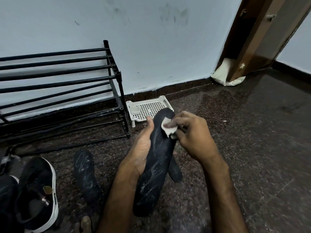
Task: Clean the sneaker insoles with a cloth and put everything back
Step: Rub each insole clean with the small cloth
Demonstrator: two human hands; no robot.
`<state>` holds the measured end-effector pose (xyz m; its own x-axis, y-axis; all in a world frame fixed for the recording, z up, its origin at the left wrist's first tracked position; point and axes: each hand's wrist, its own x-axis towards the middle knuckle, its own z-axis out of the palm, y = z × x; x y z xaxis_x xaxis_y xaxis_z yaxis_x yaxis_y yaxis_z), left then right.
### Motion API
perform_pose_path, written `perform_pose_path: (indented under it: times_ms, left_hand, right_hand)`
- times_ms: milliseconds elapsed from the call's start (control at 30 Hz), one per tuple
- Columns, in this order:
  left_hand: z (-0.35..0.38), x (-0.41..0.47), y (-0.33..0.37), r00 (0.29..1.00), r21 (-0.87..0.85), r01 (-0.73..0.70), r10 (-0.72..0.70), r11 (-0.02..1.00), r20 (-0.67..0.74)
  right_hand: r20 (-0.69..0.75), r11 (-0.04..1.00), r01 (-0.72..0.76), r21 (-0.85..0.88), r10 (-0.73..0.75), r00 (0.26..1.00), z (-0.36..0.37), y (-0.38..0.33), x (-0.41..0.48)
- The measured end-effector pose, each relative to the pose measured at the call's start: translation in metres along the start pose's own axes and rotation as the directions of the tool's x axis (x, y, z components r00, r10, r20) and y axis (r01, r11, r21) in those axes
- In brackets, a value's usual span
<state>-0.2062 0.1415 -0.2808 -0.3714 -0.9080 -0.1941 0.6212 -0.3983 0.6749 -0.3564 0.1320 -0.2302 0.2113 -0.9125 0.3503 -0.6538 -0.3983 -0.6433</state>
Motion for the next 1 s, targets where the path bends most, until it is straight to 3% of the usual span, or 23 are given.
perform_pose_path:
  times_ms: [67,233,400,467,533,633,833,1000]
  left_hand:
    - [-0.002,0.0,0.001,1.0,-0.035,0.027,-0.027,0.999,-0.014]
    - [0.0,-0.001,-0.004,0.998,-0.059,0.059,-0.058,0.996,0.02]
    - [0.003,-0.002,-0.002,0.998,-0.168,0.06,-0.059,0.984,0.016]
    - [-0.003,-0.001,-0.001,0.998,-0.137,0.06,-0.057,0.989,0.022]
    - [-0.005,-0.001,-0.002,0.998,-0.091,0.059,-0.059,0.994,0.005]
    - [0.0,-0.001,-0.004,0.997,-0.037,0.075,-0.074,0.997,0.005]
    - [0.002,-0.004,0.002,1.0,-0.151,0.028,-0.027,0.988,0.007]
    - [-0.002,-0.007,0.001,0.999,0.125,0.051,-0.053,0.991,0.012]
  right_hand:
    - [0.037,0.998,-0.06,-0.015,0.061,0.997,-0.002,0.001,-0.003]
    - [-0.313,0.98,-0.108,-0.166,0.052,0.948,0.008,-0.012,0.002]
    - [-0.023,0.995,0.033,-0.098,-0.036,0.999,0.019,-0.021,-0.002]
    - [-0.069,0.992,-0.026,-0.124,0.018,0.997,0.014,-0.011,-0.005]
    - [-0.206,0.983,-0.12,-0.138,0.09,0.974,0.008,-0.003,-0.005]
    - [-0.343,0.982,-0.115,-0.153,0.056,0.937,0.008,-0.008,0.002]
    - [-0.105,0.991,0.071,-0.113,-0.083,0.991,0.028,-0.02,-0.001]
    - [-0.307,0.974,-0.095,-0.205,0.029,0.951,0.021,-0.004,0.002]
